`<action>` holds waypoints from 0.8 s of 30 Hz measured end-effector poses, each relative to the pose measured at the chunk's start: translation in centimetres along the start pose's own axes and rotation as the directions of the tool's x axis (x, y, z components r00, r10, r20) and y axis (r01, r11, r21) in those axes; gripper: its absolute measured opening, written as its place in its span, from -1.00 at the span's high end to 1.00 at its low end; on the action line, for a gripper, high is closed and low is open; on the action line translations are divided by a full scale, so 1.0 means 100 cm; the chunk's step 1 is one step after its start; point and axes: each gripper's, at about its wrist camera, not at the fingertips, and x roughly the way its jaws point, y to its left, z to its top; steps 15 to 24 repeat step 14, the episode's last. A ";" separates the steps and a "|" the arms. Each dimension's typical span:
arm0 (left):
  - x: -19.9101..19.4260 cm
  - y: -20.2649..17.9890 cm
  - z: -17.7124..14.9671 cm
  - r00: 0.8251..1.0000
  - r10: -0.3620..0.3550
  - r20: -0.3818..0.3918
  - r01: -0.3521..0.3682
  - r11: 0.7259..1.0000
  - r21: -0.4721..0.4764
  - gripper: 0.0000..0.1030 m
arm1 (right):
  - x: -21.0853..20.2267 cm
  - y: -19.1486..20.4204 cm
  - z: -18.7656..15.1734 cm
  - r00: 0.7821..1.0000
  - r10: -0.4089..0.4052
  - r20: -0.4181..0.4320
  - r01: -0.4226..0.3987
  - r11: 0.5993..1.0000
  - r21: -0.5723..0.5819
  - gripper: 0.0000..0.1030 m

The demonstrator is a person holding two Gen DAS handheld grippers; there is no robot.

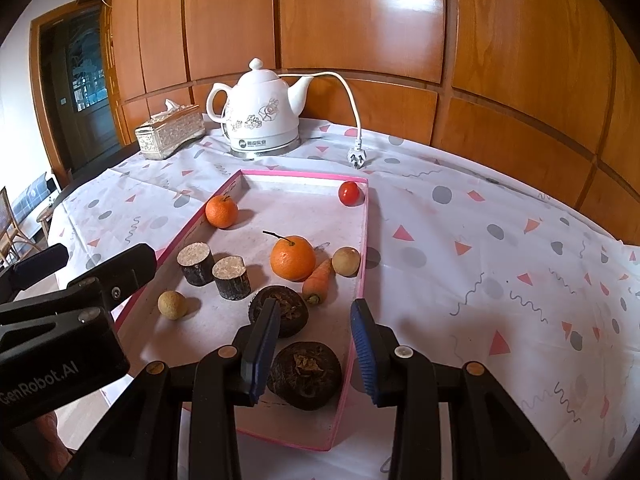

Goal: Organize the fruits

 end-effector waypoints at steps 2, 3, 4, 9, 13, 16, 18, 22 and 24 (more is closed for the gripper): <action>0.001 0.000 0.000 1.000 0.006 -0.005 -0.006 1.000 0.004 -0.99 | 0.000 0.000 0.000 1.000 -0.002 0.001 0.002 1.000 -0.003 0.28; 0.001 -0.001 0.000 1.000 0.010 -0.005 -0.010 1.000 0.006 -0.99 | 0.000 0.000 0.000 1.000 -0.003 0.001 0.003 1.000 -0.005 0.28; 0.001 -0.001 0.000 1.000 0.013 -0.003 -0.013 1.000 0.012 -0.99 | 0.000 0.000 0.000 1.000 -0.003 0.001 0.003 1.000 -0.007 0.28; -0.004 -0.001 -0.001 0.999 -0.001 0.040 0.000 1.000 0.029 -0.99 | 0.001 0.000 -0.002 1.000 -0.006 -0.003 0.006 1.000 -0.012 0.28; -0.007 -0.001 0.001 0.999 -0.007 0.050 0.006 1.000 0.024 -0.99 | 0.000 0.000 -0.002 1.000 -0.009 0.002 0.009 1.000 -0.014 0.28; -0.007 -0.001 0.002 0.999 -0.013 0.048 0.012 1.000 0.019 -0.99 | -0.002 -0.002 -0.002 1.000 -0.012 0.006 0.012 1.000 -0.011 0.28; -0.007 -0.001 0.002 0.999 -0.013 0.048 0.012 1.000 0.019 -0.99 | -0.002 -0.002 -0.002 1.000 -0.012 0.006 0.012 1.000 -0.011 0.28; -0.007 -0.001 0.002 0.999 -0.013 0.048 0.012 1.000 0.019 -0.99 | -0.002 -0.002 -0.002 1.000 -0.012 0.006 0.012 1.000 -0.011 0.28; -0.007 -0.001 0.002 0.999 -0.013 0.048 0.012 1.000 0.019 -0.99 | -0.002 -0.002 -0.002 1.000 -0.012 0.006 0.012 1.000 -0.011 0.28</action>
